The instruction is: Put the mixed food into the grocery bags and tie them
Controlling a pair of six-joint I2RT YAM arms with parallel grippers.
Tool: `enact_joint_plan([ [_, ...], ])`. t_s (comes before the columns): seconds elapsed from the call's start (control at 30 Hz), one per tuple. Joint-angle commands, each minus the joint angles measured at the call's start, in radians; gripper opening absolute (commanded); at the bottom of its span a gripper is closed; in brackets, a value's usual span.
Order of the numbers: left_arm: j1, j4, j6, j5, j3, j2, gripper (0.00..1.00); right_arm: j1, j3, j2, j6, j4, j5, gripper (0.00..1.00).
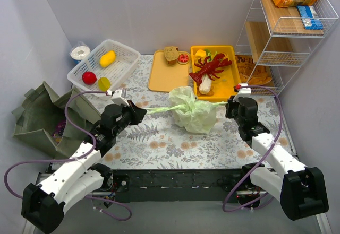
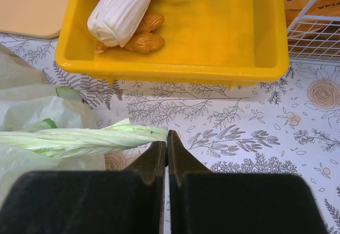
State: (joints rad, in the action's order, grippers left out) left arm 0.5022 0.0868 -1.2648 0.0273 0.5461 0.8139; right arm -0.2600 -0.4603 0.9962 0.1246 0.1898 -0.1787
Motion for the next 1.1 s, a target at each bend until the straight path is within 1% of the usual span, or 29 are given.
enact_joint_plan([
  [0.0, -0.076, 0.067, 0.045, 0.224, -0.018, -0.045, 0.0, 0.104, 0.018, -0.016, -0.042, -0.01, -0.275, 0.01],
  [0.07, -0.076, 0.032, 0.079, 0.144, -0.018, -0.044, 0.0, 0.102, 0.011, -0.037, -0.052, -0.015, -0.234, 0.01],
  [0.13, -0.076, -0.007, 0.12, 0.076, -0.006, -0.009, 0.0, 0.102, 0.008, -0.05, -0.06, -0.012, -0.211, 0.01],
  [0.17, -0.074, -0.012, 0.127, 0.009, 0.005, 0.016, 0.0, 0.102, 0.005, -0.053, -0.066, -0.013, -0.205, 0.01],
  [0.2, -0.074, -0.016, 0.145, -0.022, 0.027, 0.074, 0.0, 0.102, 0.0, -0.054, -0.075, -0.013, -0.185, 0.01],
  [0.27, -0.065, -0.015, 0.153, -0.094, 0.051, 0.122, 0.0, 0.099, 0.0, -0.056, -0.079, -0.013, -0.177, 0.01],
  [0.33, -0.054, -0.024, 0.168, -0.107, 0.069, 0.157, 0.0, 0.099, 0.002, -0.057, -0.082, -0.016, -0.169, 0.01],
  [0.43, -0.048, -0.038, 0.188, -0.113, 0.075, 0.16, 0.0, 0.099, 0.003, -0.071, -0.083, -0.018, -0.157, 0.01],
  [0.5, -0.047, -0.045, 0.209, -0.156, 0.081, 0.165, 0.0, 0.099, -0.003, -0.071, -0.089, -0.021, -0.131, 0.01],
  [0.53, -0.038, -0.048, 0.225, -0.171, 0.09, 0.174, 0.04, 0.097, -0.015, -0.071, -0.089, -0.026, -0.119, 0.01],
  [0.57, -0.027, -0.053, 0.257, -0.19, 0.095, 0.177, 0.15, 0.099, -0.024, -0.067, -0.091, -0.032, -0.104, 0.01],
  [0.6, -0.013, -0.059, 0.277, -0.202, 0.103, 0.182, 0.28, 0.099, -0.032, -0.064, -0.092, -0.038, -0.069, 0.2],
  [0.63, 0.022, -0.061, 0.295, -0.214, 0.113, 0.186, 0.55, 0.097, -0.038, -0.061, -0.094, -0.042, -0.05, 0.31],
  [0.67, 0.044, -0.064, 0.336, -0.217, 0.121, 0.191, 0.7, 0.097, -0.052, -0.057, -0.095, -0.043, -0.012, 0.47],
  [0.73, 0.1, -0.074, 0.37, -0.224, 0.133, 0.197, 0.92, 0.097, -0.064, -0.059, -0.106, -0.043, 0.037, 0.81],
  [0.77, 0.116, -0.076, 0.395, -0.219, 0.156, 0.206, 0.98, 0.099, -0.078, -0.059, -0.111, -0.044, 0.066, 0.93],
  [0.8, 0.136, -0.081, 0.401, -0.207, 0.167, 0.212, 0.98, 0.097, -0.09, -0.057, -0.109, -0.05, 0.114, 0.97],
  [0.97, 0.167, -0.13, 0.421, -0.167, 0.267, 0.295, 0.98, 0.099, -0.153, -0.06, -0.094, -0.082, 0.232, 0.99],
  [1.0, 0.192, -0.134, 0.421, -0.153, 0.314, 0.347, 0.98, 0.099, -0.173, -0.064, -0.08, -0.085, 0.232, 0.98],
  [1.07, 0.229, -0.133, 0.417, -0.106, 0.359, 0.41, 0.98, 0.099, -0.196, -0.07, -0.033, -0.105, 0.213, 0.98],
])
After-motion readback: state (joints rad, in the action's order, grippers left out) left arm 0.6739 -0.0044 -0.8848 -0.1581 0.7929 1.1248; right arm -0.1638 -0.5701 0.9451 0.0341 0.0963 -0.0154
